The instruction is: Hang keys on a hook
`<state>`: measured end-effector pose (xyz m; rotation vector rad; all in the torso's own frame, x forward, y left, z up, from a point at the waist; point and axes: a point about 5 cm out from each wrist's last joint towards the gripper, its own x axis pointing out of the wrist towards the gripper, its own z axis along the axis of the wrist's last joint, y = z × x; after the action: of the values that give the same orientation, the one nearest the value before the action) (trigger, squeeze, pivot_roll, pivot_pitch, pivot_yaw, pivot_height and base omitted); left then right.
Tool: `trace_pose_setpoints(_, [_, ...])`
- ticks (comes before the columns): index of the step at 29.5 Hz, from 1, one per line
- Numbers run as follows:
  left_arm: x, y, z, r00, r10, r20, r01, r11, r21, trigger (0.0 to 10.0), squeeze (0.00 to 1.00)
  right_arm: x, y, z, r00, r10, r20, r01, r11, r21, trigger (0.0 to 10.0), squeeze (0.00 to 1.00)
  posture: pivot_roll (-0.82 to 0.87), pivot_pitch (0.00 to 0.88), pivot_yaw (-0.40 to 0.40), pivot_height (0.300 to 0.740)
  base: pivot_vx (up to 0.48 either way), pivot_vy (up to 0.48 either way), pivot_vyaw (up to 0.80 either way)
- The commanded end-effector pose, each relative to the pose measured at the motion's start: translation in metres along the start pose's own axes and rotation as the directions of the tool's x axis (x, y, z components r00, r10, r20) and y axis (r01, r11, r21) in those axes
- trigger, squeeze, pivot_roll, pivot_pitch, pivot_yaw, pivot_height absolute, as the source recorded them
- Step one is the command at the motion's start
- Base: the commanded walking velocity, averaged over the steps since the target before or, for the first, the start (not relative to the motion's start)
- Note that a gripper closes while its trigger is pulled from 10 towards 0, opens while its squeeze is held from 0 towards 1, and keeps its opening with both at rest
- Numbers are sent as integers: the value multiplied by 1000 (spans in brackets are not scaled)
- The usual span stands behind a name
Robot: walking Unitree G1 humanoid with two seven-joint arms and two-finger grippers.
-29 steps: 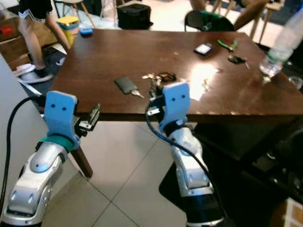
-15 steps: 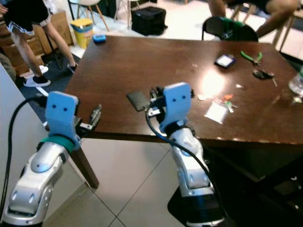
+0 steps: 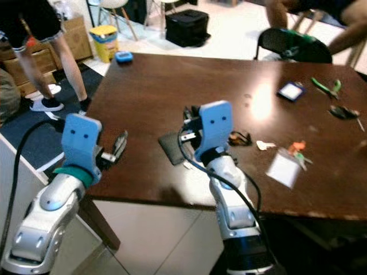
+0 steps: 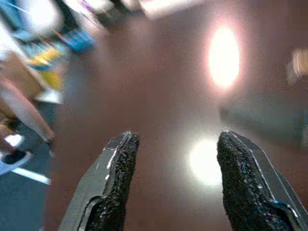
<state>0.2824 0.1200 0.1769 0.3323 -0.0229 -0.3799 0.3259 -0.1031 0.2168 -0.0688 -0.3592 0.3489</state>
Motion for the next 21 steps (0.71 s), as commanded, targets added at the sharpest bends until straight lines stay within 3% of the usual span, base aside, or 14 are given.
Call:
trace_pose_setpoints(1, [0, -11, -7, 997, -66, -35, 67, 998, 4, 10000, 0, -3, -3, -6, 1000, -9, -25, 9, 1000, -4, 10000, 0, -37, 94, 80, 740, 0, 0, 0])
trace_pose_setpoints(2, [-3, -17, -13, 987, -137, -78, 141, 989, 50, 10000, 0, -4, -4, -6, 1000, -11, -26, 10, 1000, -6, 10000, 0, -37, 97, 81, 740, 0, 0, 0])
trace_pose_setpoints(3, [-3, -17, -13, 987, -137, -78, 141, 989, 50, 10000, 0, -4, -4, -6, 1000, -11, -26, 10, 1000, -6, 10000, 0, -37, 97, 81, 740, 0, 0, 0])
trace_pose_setpoints(4, [-5, -23, -19, 973, -194, -125, 211, 968, 138, 10000, 0, -5, -6, -7, 999, -19, -28, 18, 1000, -12, 10000, 0, -38, 103, 87, 740, 0, 0, 0])
trace_pose_setpoints(6, [-5, -23, -19, 973, -194, -125, 211, 968, 138, 10000, 0, -5, -6, -7, 999, -19, -28, 18, 1000, -12, 10000, 0, -38, 103, 87, 740, 0, 0, 0])
trace_pose_setpoints(12, [-14, -37, -22, 932, -322, -164, 349, 919, 185, 10000, 0, -6, -9, -7, 999, -29, -32, 28, 999, -19, 10000, 0, -36, 114, 91, 740, 0, 0, 0])
trace_pose_setpoints(14, [-14, -37, -22, 932, -322, -164, 349, 919, 185, 10000, 0, -6, -9, -7, 999, -29, -32, 28, 999, -19, 10000, 0, -36, 114, 91, 740, 0, 0, 0])
trace_pose_setpoints(15, [-21, -33, -20, 936, -319, -149, 341, 928, 153, 10000, 0, -6, -16, -9, 998, -47, -37, 46, 999, -24, 10000, 0, -30, 115, 92, 740, 0, 0, 0])
trace_pose_setpoints(18, [-21, -23, -18, 962, -245, -124, 265, 947, 183, 10000, 0, -4, -20, -10, 998, -57, -42, 55, 998, -34, 10000, 0, -22, 111, 91, 740, 0, 0, 0])
trace_pose_setpoints(19, [-14, -12, -10, 988, -138, -72, 145, 983, 115, 10000, 0, 0, -13, -16, 997, 22, -74, -31, 990, -135, 10000, 0, -19, 108, 90, 740, 0, 0, 0])
trace_pose_setpoints(21, [-14, -12, -10, 988, -138, -72, 145, 983, 115, 10000, 0, 0, -13, -16, 997, 22, -74, -31, 990, -135, 10000, 0, -19, 108, 90, 740, 0, 0, 0])
